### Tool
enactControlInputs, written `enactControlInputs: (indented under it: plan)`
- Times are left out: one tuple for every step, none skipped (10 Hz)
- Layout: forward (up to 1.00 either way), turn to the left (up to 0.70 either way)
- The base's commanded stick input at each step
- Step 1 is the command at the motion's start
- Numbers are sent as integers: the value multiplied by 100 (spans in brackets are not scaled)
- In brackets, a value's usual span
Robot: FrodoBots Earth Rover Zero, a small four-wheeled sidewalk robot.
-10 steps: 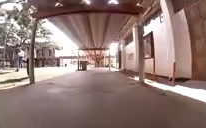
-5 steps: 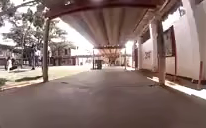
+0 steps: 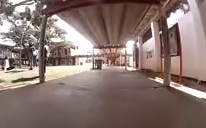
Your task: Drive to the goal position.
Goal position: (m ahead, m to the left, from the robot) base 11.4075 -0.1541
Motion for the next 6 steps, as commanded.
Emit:
enactControlInputs:
  plan:
    - [50,0]
    - [50,0]
    - [50,0]
    - [50,0]
    - [50,0]
    - [50,0]
